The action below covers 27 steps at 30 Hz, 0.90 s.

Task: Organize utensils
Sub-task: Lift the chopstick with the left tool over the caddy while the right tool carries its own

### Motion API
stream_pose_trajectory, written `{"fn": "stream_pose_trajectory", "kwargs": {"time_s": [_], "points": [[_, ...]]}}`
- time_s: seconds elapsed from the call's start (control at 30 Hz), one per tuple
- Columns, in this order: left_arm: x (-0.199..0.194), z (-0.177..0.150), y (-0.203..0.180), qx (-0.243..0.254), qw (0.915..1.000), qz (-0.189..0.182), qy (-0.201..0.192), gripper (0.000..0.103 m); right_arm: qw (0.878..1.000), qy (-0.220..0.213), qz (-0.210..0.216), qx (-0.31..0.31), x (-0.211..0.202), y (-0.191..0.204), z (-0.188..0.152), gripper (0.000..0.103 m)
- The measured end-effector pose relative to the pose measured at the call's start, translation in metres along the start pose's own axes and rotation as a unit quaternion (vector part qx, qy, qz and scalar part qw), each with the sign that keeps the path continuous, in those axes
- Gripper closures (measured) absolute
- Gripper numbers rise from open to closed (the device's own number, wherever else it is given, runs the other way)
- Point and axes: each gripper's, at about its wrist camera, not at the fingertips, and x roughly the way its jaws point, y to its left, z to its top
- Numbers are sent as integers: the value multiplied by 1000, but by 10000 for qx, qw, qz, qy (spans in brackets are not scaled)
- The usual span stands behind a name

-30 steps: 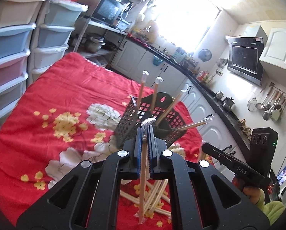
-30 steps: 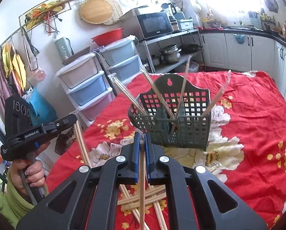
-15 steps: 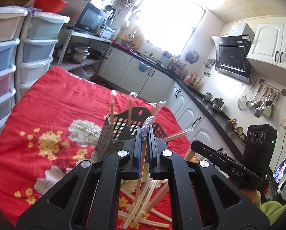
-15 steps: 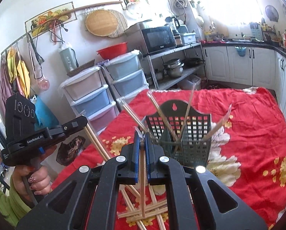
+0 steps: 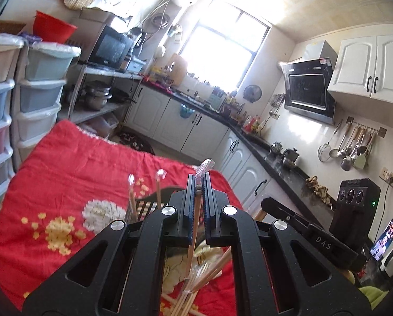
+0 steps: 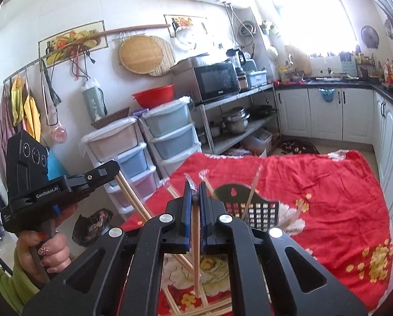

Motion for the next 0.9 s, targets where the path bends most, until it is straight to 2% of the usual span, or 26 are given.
{"fn": "stream_pose_trajectory", "kwargs": {"time_s": [0.47, 0.9], "points": [[-1, 42, -22, 259, 9983, -74, -516, 100, 9984, -527, -161, -130, -4, -2, 39, 97], [-1, 75, -18, 317, 9943, 315, -972, 100, 9927, -1086, -478, -206, -10, -13, 77, 97]]}}
